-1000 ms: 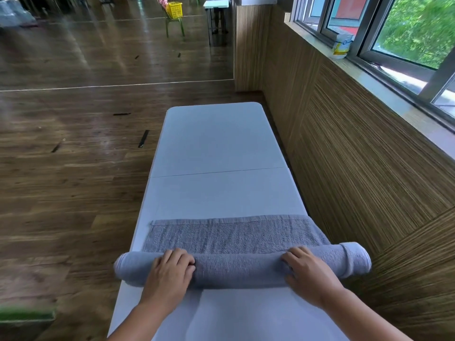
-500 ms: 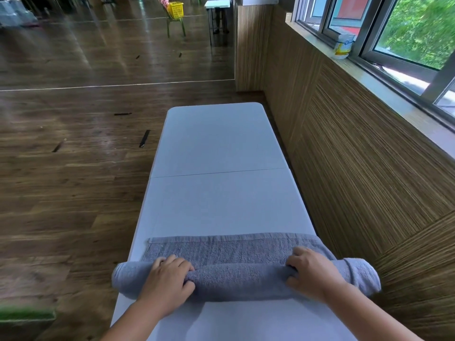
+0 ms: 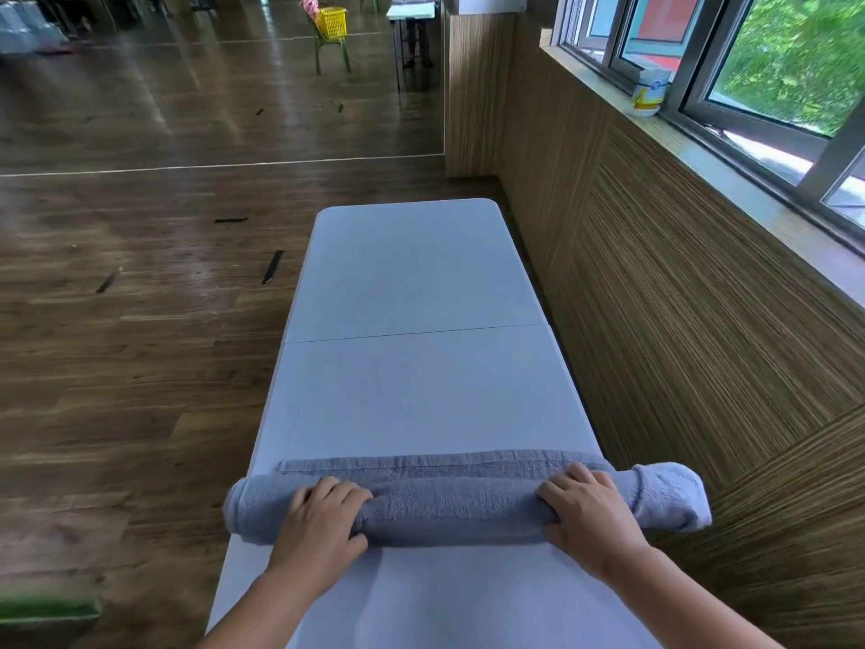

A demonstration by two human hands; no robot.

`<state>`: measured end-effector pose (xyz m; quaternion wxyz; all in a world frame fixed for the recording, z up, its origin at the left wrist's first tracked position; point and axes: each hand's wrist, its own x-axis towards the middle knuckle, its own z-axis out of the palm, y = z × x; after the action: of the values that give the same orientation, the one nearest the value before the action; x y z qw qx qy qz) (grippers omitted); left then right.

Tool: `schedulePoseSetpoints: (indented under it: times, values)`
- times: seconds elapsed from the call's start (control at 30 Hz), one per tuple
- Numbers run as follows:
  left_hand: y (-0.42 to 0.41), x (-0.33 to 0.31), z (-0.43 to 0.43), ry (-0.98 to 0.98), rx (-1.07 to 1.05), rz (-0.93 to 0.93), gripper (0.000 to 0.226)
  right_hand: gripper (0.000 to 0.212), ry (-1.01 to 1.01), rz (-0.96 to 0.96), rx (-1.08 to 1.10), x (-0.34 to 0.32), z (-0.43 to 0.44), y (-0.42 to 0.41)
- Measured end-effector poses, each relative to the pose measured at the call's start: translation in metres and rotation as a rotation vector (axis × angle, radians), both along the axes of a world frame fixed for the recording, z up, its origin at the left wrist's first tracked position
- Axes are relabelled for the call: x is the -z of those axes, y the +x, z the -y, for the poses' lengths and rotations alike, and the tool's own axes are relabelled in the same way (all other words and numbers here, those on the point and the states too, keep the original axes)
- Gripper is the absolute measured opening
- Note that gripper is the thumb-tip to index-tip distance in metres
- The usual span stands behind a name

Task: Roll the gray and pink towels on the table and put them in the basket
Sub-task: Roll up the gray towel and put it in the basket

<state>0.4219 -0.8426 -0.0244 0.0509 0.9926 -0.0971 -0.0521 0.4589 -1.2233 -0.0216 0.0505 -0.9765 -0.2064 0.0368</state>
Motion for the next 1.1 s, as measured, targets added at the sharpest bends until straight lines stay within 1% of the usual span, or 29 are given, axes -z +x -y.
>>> schedulePoseSetpoints:
  times: [0.03,0.1,0.13,0.2,0.27,0.3,0.33,0.4,0.43,0.47,0.5,0.57,0.6,0.63,0.67,0.77,0.87,0.93,0.97,1.03,1.1]
  values:
    - [0.0,-0.001,0.0,0.006,-0.005,-0.002,0.039,0.017,0.016,0.007,-0.023,-0.001,0.0,0.002]
    - [-0.001,-0.004,-0.002,0.022,0.007,-0.02,0.032,0.016,0.022,-0.025,-0.068,-0.004,0.002,0.007]
    - [-0.001,-0.009,-0.001,0.029,0.02,-0.046,0.032,0.017,0.015,-0.07,-0.078,-0.006,0.003,0.009]
    - [0.004,-0.02,0.002,0.034,0.021,-0.171,0.034,0.016,0.018,-0.166,-0.072,-0.01,0.004,0.014]
    - [0.014,-0.025,0.002,-0.007,0.003,-0.213,0.032,0.011,0.029,-0.21,-0.022,-0.013,0.004,0.023]
    - [0.019,-0.025,0.001,-0.051,-0.014,-0.189,0.032,0.01,0.065,-0.173,0.025,-0.011,0.002,0.029]
    - [0.024,-0.023,-0.001,-0.083,-0.041,-0.137,0.031,0.01,0.112,-0.09,0.072,-0.008,0.002,0.033]
    - [0.03,-0.015,-0.002,-0.097,-0.061,0.031,0.024,0.011,0.125,0.023,0.116,-0.002,0.001,0.035]
    - [0.029,-0.008,-0.001,-0.11,-0.059,0.103,0.022,0.009,0.123,0.052,0.098,0.0,-0.001,0.033]
    - [0.026,-0.003,0.003,-0.123,-0.052,0.128,0.026,0.013,0.112,0.047,0.062,0.002,-0.003,0.028]
    - [0.023,0.003,0.009,-0.112,-0.042,0.113,0.035,0.028,0.091,0.008,0.019,0.0,-0.007,0.023]
    - [0.017,0.013,0.026,-0.052,-0.017,0.043,0.061,0.059,0.027,-0.018,-0.023,0.002,-0.019,0.016]
    - [0.018,0.016,0.039,-0.023,0.016,0.001,0.071,0.068,-0.015,-0.022,-0.035,0.005,-0.029,0.016]
    - [0.02,0.018,0.053,-0.005,0.052,-0.015,0.077,0.071,-0.038,-0.045,-0.034,0.008,-0.041,0.019]
    - [0.024,0.018,0.068,0.0,0.073,-0.036,0.079,0.071,-0.037,-0.067,-0.034,0.011,-0.054,0.021]
    - [0.04,0.015,0.103,-0.017,0.079,-0.102,0.075,0.066,-0.038,-0.1,-0.085,0.018,-0.092,0.029]
    - [0.045,0.017,0.099,-0.047,0.12,-0.088,0.076,0.067,-0.008,-0.09,-0.141,0.022,-0.094,0.033]
    - [0.043,0.022,0.072,-0.056,0.141,-0.07,0.083,0.07,-0.018,-0.068,-0.199,0.023,-0.063,0.041]
    - [0.043,0.023,0.053,-0.026,0.135,-0.069,0.087,0.072,-0.042,-0.068,-0.207,0.021,-0.041,0.046]
    - [0.043,0.02,0.012,0.055,0.095,-0.064,0.091,0.074,-0.097,-0.089,-0.156,0.016,0.009,0.054]
    - [0.042,0.015,-0.024,0.115,0.03,-0.084,0.09,0.076,-0.153,-0.182,-0.044,0.008,0.059,0.057]
